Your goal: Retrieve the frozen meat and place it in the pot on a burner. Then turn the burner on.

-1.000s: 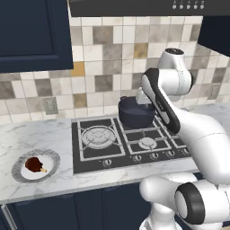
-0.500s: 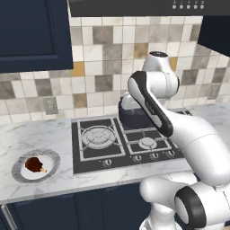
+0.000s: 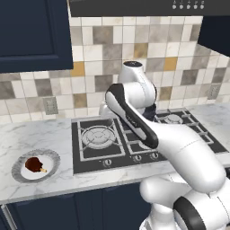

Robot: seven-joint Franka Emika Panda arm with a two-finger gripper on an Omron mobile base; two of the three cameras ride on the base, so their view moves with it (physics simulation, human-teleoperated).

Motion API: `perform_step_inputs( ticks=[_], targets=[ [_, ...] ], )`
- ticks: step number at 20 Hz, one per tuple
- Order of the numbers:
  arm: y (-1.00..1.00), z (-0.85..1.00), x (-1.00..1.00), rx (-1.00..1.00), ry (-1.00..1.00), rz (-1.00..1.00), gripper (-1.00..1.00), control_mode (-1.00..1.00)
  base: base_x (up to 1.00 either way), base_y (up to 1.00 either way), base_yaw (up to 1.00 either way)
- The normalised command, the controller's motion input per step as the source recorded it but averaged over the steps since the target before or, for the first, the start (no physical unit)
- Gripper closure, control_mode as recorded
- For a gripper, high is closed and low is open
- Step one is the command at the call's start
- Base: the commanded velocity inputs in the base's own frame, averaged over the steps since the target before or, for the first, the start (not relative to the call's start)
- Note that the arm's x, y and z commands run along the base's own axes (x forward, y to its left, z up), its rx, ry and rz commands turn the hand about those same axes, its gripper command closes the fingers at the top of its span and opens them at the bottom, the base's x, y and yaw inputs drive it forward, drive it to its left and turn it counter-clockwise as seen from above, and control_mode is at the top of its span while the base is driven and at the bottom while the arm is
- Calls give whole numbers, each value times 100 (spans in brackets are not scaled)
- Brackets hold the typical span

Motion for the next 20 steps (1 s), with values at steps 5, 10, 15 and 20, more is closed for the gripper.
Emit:
perform_step_inputs(
  ticks=[5,10,15,20],
  targets=[
    [60,-10,-35,0,0,3,-100,-100,0,0,0],
    [68,-5,-31,0,0,4,-100,-100,0,0,0],
    [75,0,-27,0,0,5,-100,-100,0,0,0],
    [75,-4,-7,0,1,3,-100,-100,0,0,0]
  ],
)
